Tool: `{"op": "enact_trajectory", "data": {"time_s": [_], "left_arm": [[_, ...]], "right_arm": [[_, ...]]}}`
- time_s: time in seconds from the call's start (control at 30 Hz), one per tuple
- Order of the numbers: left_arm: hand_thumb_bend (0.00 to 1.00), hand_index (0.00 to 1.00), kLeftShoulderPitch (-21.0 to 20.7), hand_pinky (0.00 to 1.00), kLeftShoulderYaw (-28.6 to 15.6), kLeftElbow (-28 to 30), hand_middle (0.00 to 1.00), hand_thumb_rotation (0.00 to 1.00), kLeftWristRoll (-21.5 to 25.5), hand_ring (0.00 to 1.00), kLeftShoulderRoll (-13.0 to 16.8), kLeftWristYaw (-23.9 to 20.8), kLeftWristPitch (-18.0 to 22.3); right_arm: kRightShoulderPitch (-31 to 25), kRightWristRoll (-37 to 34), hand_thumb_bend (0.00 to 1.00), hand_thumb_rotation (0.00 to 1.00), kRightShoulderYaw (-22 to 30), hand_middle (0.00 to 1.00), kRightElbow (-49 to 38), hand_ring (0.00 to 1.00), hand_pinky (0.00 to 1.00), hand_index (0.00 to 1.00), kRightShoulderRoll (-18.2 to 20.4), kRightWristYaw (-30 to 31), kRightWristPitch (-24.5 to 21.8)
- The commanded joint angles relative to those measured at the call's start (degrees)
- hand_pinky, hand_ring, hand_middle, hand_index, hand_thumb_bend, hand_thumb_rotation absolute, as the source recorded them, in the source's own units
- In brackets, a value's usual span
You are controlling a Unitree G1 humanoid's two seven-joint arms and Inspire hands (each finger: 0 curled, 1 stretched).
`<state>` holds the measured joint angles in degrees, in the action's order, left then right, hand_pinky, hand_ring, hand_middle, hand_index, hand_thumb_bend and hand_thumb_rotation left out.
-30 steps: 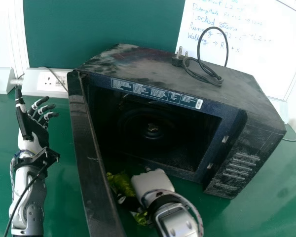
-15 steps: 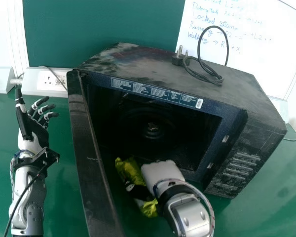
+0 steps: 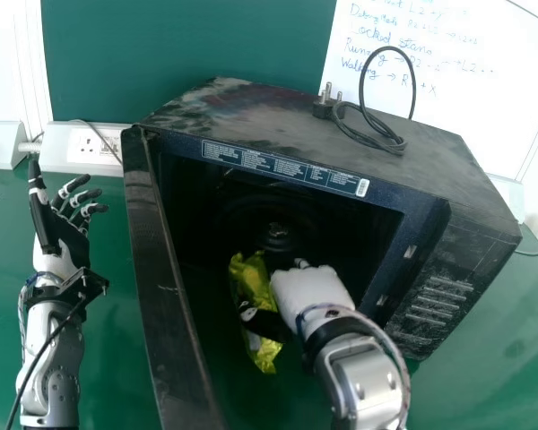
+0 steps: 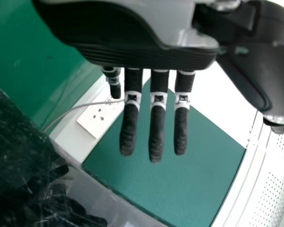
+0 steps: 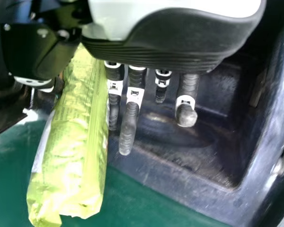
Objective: Put biscuit inside oven
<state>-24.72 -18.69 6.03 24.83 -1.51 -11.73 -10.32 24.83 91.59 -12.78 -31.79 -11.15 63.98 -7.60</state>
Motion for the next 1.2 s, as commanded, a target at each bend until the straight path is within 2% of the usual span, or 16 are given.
{"op": "enact_trajectory", "data": {"time_s": [0.0,0.3,0.6,0.73,0.97,1.17], "left_arm": [[0.52,0.49,-0.1,0.23,-0.1,-0.3,0.39,0.08,-0.3,0.30,0.3,0.3,0.4],[0.52,0.49,0.0,0.23,0.0,-0.2,0.39,0.08,-0.5,0.31,0.6,0.4,0.2],[0.52,0.49,0.3,0.23,-0.1,0.1,0.39,0.08,-0.3,0.30,0.7,0.6,0.1],[0.52,0.49,0.4,0.22,-0.1,0.3,0.39,0.08,-0.3,0.30,0.7,0.5,-0.1],[0.52,0.49,0.8,0.22,0.1,1.1,0.39,0.08,-0.1,0.30,0.5,0.6,-0.2],[0.52,0.49,1.1,0.22,0.2,1.3,0.39,0.08,-0.2,0.30,0.7,0.7,-0.4]], "right_arm": [[1.4,-0.7,0.56,0.00,1.1,0.47,-0.9,0.15,0.07,0.72,0.4,-0.1,-0.9],[2.8,-1.2,0.57,0.00,2.5,0.47,0.7,0.16,0.09,0.69,-0.4,-2.3,-1.6],[5.7,-2.7,0.57,0.00,3.5,0.47,7.7,0.26,0.17,0.71,-0.9,-8.1,-3.8],[7.7,-3.9,0.57,0.00,3.1,0.47,11.7,0.21,0.13,0.74,-2.1,-10.7,-3.9],[9.9,-7.9,0.57,0.00,1.9,0.47,19.2,0.15,0.09,0.74,-4.3,-19.4,-3.8],[13.5,-10.1,0.57,0.00,0.0,0.47,26.9,0.17,0.09,0.68,-6.1,-24.5,-4.4]]}}
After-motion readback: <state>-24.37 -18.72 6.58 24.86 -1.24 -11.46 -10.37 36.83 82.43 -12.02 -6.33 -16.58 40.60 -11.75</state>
